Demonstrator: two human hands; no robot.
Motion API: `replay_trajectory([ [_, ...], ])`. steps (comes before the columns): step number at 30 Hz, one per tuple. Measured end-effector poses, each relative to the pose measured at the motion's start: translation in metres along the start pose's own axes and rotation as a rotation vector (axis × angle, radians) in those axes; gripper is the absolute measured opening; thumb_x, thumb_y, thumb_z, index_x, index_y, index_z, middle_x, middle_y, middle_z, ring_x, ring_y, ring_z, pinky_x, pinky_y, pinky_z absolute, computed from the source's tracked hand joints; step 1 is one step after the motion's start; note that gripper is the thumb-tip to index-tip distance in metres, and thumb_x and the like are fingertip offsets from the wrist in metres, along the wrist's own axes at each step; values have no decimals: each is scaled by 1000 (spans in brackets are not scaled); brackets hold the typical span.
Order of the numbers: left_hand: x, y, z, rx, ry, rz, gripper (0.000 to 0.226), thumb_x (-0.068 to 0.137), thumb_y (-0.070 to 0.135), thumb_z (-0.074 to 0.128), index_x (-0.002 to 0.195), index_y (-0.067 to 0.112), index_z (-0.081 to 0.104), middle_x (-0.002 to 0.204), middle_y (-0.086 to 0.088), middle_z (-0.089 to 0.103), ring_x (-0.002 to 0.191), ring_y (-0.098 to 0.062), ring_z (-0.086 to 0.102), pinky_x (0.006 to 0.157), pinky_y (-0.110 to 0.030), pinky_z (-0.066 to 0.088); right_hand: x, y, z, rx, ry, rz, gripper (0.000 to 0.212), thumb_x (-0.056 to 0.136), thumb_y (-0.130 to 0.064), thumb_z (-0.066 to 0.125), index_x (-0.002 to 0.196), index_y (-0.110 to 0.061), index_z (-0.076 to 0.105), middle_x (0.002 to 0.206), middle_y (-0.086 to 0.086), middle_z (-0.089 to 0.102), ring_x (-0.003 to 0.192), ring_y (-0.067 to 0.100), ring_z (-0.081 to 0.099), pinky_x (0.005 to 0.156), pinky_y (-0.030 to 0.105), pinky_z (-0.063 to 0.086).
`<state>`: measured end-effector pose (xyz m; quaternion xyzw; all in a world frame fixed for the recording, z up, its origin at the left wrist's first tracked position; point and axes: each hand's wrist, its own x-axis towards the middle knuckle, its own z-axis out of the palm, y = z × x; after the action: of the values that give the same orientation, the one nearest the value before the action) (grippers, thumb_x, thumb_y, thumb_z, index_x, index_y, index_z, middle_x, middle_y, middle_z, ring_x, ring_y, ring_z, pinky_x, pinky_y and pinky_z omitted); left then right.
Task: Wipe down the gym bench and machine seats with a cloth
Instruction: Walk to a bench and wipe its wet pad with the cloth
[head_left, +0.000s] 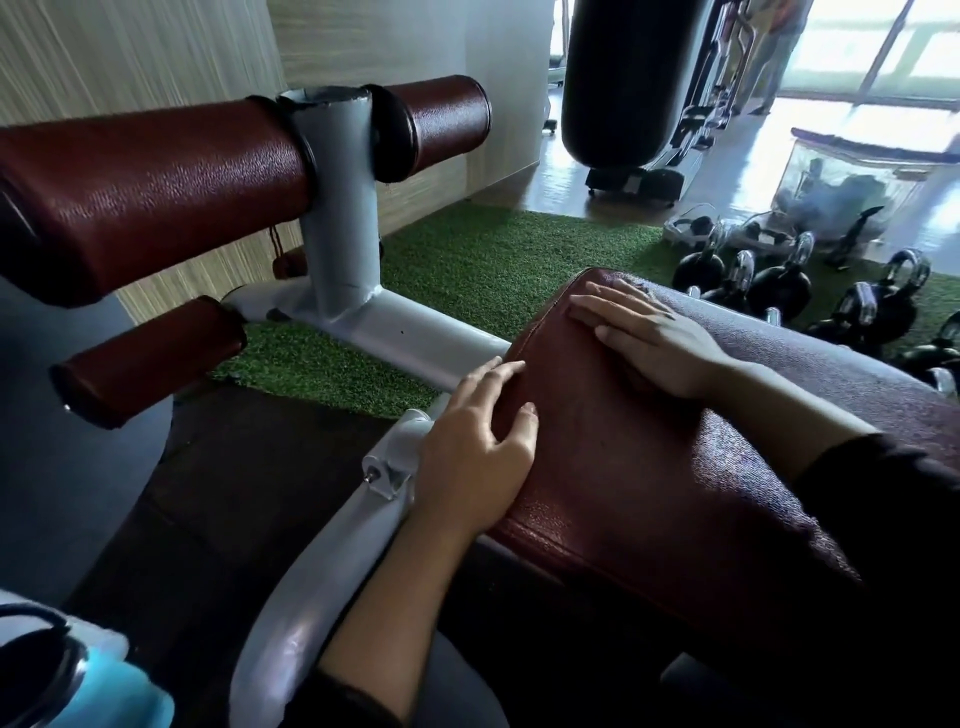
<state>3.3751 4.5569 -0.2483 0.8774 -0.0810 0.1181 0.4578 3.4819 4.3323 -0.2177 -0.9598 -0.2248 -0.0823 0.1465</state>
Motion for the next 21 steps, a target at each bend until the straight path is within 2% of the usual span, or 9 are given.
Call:
replay_trajectory([
  [4,0,1,0,-33,21,-18,53,82,42,49,134,30,53,138,15,51,130,-3,43,112,-29,31,10,-32,13,40,12,33,44,101,-34,35,144,-40,28,156,-13,17,146,10,3,117,29,-3],
  [6,0,2,0,-45,35,-35,53,85,39,52,136,26,52,138,12,52,129,-5,44,112,-29,32,3,-43,14,60,-3,9,45,101,-34,34,144,-40,26,156,-13,16,146,10,2,117,27,-3],
  [9,-4,3,0,-98,75,-58,46,93,25,56,138,17,52,138,6,53,129,-7,45,111,-24,30,-14,-53,12,77,-37,-13,46,100,-34,35,144,-41,24,156,-15,13,146,10,0,118,28,-2],
  [12,-10,5,0,-226,128,-144,39,97,16,52,136,15,55,136,4,57,128,-8,47,108,-18,32,-34,-60,10,93,-69,-55,48,98,-40,32,145,-42,21,156,-15,12,146,10,0,120,33,0],
  [14,-17,6,0,-289,163,-191,36,99,15,48,134,16,57,133,4,58,122,-6,50,94,-3,33,-45,-62,10,106,-77,-65,47,99,-40,31,144,-43,19,156,-16,11,145,8,-1,120,34,0],
  [16,-24,5,0,-311,189,-173,35,101,12,45,134,14,57,129,3,59,116,-3,49,84,6,30,-49,-61,9,97,-83,-58,46,101,-36,32,144,-43,19,156,-17,10,145,6,-2,120,31,0],
  [21,-33,6,1,-387,225,-176,35,102,8,37,133,10,55,115,10,55,94,17,52,76,7,30,-29,-66,10,105,-61,50,45,101,-37,31,145,-42,22,156,-14,14,145,8,1,119,28,0],
])
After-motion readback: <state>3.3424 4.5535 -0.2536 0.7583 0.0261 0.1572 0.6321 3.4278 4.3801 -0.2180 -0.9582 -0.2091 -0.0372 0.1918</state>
